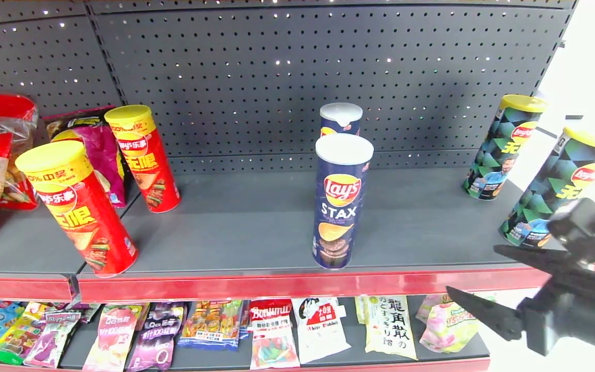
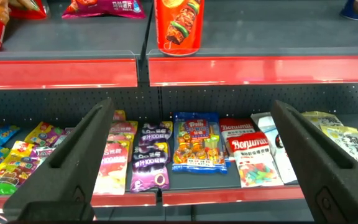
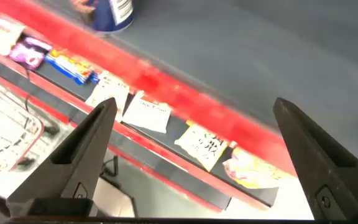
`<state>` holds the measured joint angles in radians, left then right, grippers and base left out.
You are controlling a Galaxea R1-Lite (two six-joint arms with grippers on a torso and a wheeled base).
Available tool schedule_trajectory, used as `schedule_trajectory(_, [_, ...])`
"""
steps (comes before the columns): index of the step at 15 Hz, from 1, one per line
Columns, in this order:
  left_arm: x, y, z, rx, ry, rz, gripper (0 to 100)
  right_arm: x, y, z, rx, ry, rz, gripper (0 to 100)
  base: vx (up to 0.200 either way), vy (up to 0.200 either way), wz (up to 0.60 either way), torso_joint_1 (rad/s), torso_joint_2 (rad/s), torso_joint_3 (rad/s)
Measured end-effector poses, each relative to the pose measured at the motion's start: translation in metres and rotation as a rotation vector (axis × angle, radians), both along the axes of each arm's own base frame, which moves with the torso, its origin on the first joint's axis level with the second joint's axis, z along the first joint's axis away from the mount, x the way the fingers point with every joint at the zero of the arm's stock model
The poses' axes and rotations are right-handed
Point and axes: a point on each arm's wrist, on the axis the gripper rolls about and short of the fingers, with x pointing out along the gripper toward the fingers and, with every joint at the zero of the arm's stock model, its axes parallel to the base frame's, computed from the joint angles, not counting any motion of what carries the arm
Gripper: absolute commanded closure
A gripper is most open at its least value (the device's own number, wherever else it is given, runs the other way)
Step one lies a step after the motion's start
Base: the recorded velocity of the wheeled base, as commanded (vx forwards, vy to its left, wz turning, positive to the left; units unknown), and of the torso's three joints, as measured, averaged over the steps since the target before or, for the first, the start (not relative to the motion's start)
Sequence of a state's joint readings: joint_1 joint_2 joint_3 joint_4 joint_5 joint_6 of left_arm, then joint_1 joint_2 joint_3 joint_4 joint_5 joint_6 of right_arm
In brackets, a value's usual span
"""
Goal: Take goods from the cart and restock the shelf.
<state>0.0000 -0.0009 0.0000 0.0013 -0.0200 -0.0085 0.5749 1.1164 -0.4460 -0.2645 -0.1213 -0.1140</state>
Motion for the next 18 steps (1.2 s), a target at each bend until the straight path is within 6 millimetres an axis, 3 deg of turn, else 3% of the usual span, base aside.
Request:
schedule_trajectory(4, [0.000, 0.000, 0.000, 0.000, 0.000, 0.000, 0, -0.073, -0.058, -0.021, 0.117, -0.079, -0.092, 0, 0.000, 0.000, 0.00, 0.000, 0.00, 0.000])
schedule_trajectory(6, [0.000, 0.000, 0.000, 0.000, 0.000, 0.000, 0, -0.107, -0.072, -0.044, 0.173, -0.141, -0.184, 0, 0.000, 0.000, 0.00, 0.000, 0.00, 0.000])
schedule_trajectory(8, [0.000, 0.000, 0.000, 0.000, 0.000, 0.000, 0, -0.128, -0.076, -0.070, 0.206, -0.210, -0.274, 0, 0.000, 0.000, 0.00, 0.000, 0.00, 0.000])
schedule_trajectory(11, [0.000, 0.000, 0.000, 0.000, 0.000, 0.000, 0, -0.137, -0.078, -0.097, 0.249, -0.225, -0.414, 0, 0.000, 0.000, 0.00, 0.000, 0.00, 0.000])
schedule_trajectory(18, [0.000, 0.000, 0.000, 0.000, 0.000, 0.000, 0, -0.140, -0.077, -0.102, 0.211, -0.276, -0.452, 0, 0.000, 0.000, 0.00, 0.000, 0.00, 0.000])
